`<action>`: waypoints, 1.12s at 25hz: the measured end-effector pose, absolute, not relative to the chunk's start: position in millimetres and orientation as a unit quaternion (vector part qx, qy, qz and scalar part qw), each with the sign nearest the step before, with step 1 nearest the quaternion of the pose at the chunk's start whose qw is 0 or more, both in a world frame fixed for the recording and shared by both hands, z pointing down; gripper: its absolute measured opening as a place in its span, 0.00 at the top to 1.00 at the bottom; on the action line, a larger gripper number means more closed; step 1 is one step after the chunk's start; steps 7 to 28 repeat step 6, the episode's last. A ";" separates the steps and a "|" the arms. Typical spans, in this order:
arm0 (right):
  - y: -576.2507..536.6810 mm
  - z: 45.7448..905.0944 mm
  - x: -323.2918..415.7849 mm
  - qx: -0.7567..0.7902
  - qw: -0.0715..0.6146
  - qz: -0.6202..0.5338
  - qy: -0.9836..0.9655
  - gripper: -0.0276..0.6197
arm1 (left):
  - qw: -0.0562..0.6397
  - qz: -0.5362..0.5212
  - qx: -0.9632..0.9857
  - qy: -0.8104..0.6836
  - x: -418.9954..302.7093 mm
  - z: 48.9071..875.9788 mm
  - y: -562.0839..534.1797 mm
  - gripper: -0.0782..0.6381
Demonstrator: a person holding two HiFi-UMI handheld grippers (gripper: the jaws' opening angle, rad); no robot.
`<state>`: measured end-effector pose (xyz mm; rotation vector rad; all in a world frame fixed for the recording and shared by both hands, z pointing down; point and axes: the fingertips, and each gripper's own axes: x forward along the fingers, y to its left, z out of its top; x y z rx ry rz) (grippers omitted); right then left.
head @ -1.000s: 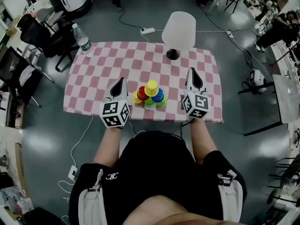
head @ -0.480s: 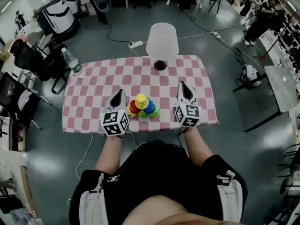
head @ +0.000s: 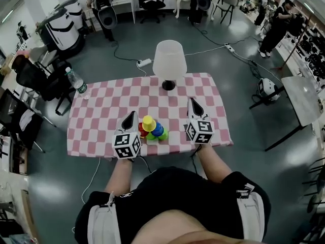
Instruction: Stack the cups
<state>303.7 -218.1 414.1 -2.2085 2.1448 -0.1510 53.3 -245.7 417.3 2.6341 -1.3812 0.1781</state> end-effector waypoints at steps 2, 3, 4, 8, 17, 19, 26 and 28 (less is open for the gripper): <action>-217.7 412.8 305.4 -0.715 0.030 -0.046 0.697 0.96 | 0.070 0.060 0.882 -0.462 58.0 414.4 -244.9 0.87; -217.3 413.2 305.2 -0.713 0.029 -0.046 0.699 0.96 | 0.067 0.060 0.882 -0.463 59.3 413.1 -244.9 0.87; -217.2 413.8 304.5 -0.710 0.027 -0.045 0.702 0.96 | 0.065 0.059 0.882 -0.463 60.2 411.6 -245.3 0.87; -217.4 415.0 303.0 -0.706 0.024 -0.045 0.707 0.96 | 0.065 0.054 0.881 -0.465 61.6 408.3 -247.2 0.87; -217.4 415.0 303.0 -0.706 0.024 -0.045 0.707 0.96 | 0.065 0.054 0.881 -0.465 61.6 408.3 -247.2 0.87; -217.4 415.0 303.0 -0.706 0.024 -0.045 0.707 0.96 | 0.065 0.054 0.881 -0.465 61.6 408.3 -247.2 0.87; -217.4 415.0 303.0 -0.706 0.024 -0.045 0.707 0.96 | 0.065 0.054 0.881 -0.465 61.6 408.3 -247.2 0.87; -217.4 415.0 303.0 -0.706 0.024 -0.045 0.707 0.96 | 0.065 0.054 0.881 -0.465 61.6 408.3 -247.2 0.87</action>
